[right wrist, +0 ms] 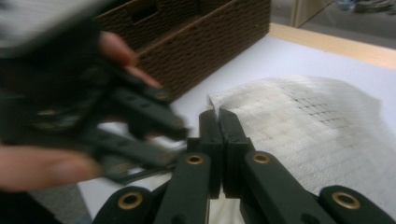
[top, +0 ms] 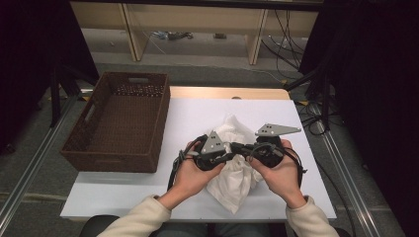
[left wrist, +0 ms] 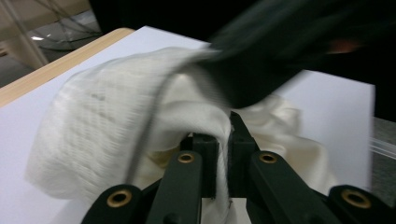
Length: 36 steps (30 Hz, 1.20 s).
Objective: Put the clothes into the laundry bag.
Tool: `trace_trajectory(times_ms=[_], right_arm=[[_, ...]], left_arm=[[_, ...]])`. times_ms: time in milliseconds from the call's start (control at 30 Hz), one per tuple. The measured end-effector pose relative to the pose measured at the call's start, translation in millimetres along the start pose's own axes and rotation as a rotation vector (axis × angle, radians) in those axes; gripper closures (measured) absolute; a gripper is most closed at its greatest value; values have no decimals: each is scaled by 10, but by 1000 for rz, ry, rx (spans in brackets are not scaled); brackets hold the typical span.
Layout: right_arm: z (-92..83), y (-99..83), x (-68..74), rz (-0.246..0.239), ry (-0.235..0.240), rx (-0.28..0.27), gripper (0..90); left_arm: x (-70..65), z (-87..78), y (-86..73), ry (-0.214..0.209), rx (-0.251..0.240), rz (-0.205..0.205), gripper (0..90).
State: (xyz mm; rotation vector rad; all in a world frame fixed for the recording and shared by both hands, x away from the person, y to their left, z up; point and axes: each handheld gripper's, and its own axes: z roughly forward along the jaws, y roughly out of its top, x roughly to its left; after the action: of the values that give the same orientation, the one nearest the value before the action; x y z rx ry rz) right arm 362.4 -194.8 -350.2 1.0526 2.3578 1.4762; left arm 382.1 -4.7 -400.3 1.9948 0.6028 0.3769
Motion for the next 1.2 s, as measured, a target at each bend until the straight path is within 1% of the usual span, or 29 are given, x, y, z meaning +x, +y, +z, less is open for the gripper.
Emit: trace_trajectory(times_ms=[33, 67, 100, 133, 167, 200, 267, 300, 333, 367, 433, 467, 500, 533, 600, 667, 700, 733, 767, 800, 833, 933, 967, 1000, 1033, 1067, 1133, 1167, 1200], right_arm=[[4, -4, -3, -15, -13, 9, 900], [21, -9, 2, -10, -10, 11, 900], [32, -14, 0, -15, -8, 19, 900], [48, -20, 4, 3, 13, 24, 900], [45, -23, -15, -16, -9, 25, 900], [53, -28, -27, -4, -4, 30, 900], [54, -38, -56, 25, -2, 27, 900], [49, -36, -77, 9, -5, 20, 900], [38, -34, -80, 15, -8, 21, 900], [26, -32, -83, 8, -26, 18, 900], [26, -34, -83, 3, -39, 7, 900], [22, -37, -85, -6, -58, 9, 900], [25, -40, -86, -8, -56, 12, 900], [34, -48, -75, 10, -52, 18, 900], [40, -50, -81, 6, -50, 19, 900], [38, -51, -81, 10, -63, 22, 900], [49, -54, -88, 12, -52, 15, 900], [54, -48, -112, -11, -50, 9, 900], [36, -46, -108, 5, -58, 18, 900], [38, -47, -112, 4, -66, 13, 900], [34, -45, -112, 13, -61, 17, 900], [46, -45, -114, 11, -58, 10, 900], [41, -43, -115, 3, -69, 13, 900], [47, -44, -109, 7, -65, 12, 900], [56, -47, -111, 4, -55, 13, 900], [45, -45, -112, -3, -71, 18, 900], [49, -46, -114, -7, -75, 20, 900], [52, -46, -116, -7, -78, 19, 900], [64, -50, -115, 7, -60, 16, 900]], left_arm=[[50, 67, -31, 10, 11, -11, 846], [98, 132, -59, 13, 16, -38, 846], [148, 193, -78, 18, 18, -46, 845], [198, 241, -93, 22, 28, -53, 845], [241, 276, -106, 20, 34, -64, 843], [251, 307, -112, 26, 21, -78, 841], [228, 306, -99, 26, 26, -63, 826], [222, 278, -90, 23, 42, -33, 809], [192, 274, -94, 31, 21, -36, 774], [185, 243, -88, 31, 41, -12, 729], [154, 204, -88, 22, 35, -8, 631], [136, 181, -93, 19, 30, -12, 584], [122, 153, -99, 14, 33, -13, 540], [125, 108, -103, -10, 63, 10, 489], [95, 21, -127, -25, 85, 40, 387], [74, -87, -162, -16, 104, 56, 316], [65, -139, -185, -17, 104, 53, 283], [66, -189, -210, -12, 109, 55, 266], [67, -226, -246, -5, 113, 53, 257], [74, -247, -288, -3, 122, 49, 249], [89, -254, -339, -4, 145, 47, 242], [132, -156, -525, 9, 228, 28, 255], [185, -89, -560, -3, 244, 96, 281], [161, -39, -611, -7, 272, 49, 305], [160, 14, -642, -15, 294, 34, 324], [157, 58, -662, -18, 306, 10, 374], [147, 106, -654, -49, 307, 14, 586], [131, 98, -628, -62, 299, 19, 679], [100, 79, -598, -79, 266, 6, 763]])
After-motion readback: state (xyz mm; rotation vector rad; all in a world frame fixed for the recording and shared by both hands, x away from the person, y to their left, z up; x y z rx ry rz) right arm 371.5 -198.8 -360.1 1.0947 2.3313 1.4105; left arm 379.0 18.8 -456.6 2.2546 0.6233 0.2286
